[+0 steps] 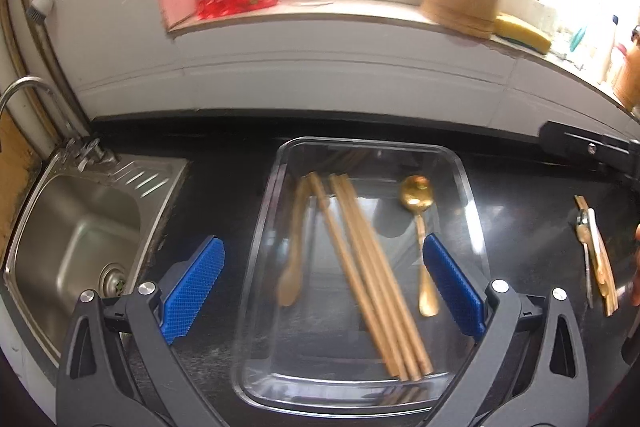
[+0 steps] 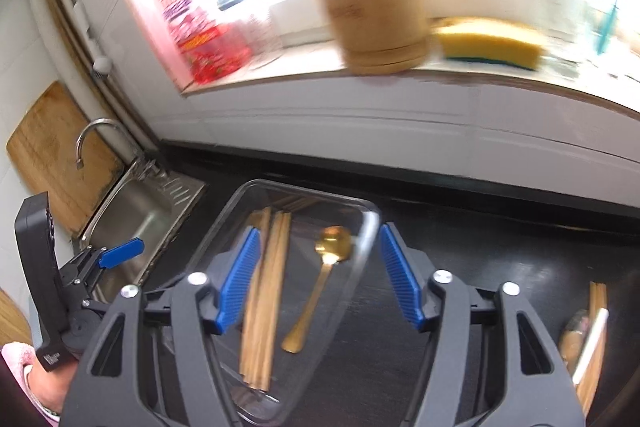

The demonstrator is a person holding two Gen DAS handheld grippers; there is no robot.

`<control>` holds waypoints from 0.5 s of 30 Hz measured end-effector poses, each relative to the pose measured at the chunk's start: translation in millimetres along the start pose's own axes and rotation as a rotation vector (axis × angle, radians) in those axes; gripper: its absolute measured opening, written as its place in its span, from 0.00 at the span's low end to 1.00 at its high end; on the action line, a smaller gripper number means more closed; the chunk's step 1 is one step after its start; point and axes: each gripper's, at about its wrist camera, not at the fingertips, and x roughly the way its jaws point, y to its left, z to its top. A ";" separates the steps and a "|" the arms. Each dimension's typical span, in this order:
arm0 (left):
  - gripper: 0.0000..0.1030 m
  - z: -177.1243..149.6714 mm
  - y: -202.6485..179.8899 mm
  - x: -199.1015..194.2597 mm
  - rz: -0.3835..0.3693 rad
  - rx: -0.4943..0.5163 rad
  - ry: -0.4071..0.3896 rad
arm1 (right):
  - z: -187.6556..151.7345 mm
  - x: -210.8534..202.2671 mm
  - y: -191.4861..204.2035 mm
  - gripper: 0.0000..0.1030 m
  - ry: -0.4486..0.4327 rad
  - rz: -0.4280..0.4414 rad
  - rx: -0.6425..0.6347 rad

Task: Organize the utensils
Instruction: 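Move both open tools back over the remaining utensils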

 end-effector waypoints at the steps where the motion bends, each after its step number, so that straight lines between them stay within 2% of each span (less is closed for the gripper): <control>1: 0.94 1.3 -7.7 -1.5 -0.011 0.007 -0.005 | -3.3 -8.9 -13.6 0.72 -0.014 -0.013 0.009; 4: 0.94 4.1 -39.3 -4.9 -0.043 0.024 -0.017 | -14.3 -30.3 -53.6 0.77 -0.021 -0.055 0.044; 9: 0.94 5.7 -104.9 -7.4 -0.104 0.041 0.001 | -51.3 -83.4 -143.8 0.80 0.017 -0.138 0.100; 11: 0.94 4.9 -139.5 -8.2 -0.134 0.062 0.004 | -70.0 -105.7 -180.9 0.84 0.028 -0.175 0.119; 13: 0.94 2.9 -169.2 -7.6 -0.160 0.077 0.016 | -87.0 -125.8 -214.9 0.95 0.035 -0.195 0.150; 15: 0.94 -1.9 -206.2 -4.6 -0.189 0.097 0.036 | -98.8 -142.1 -239.3 0.94 0.030 -0.187 0.178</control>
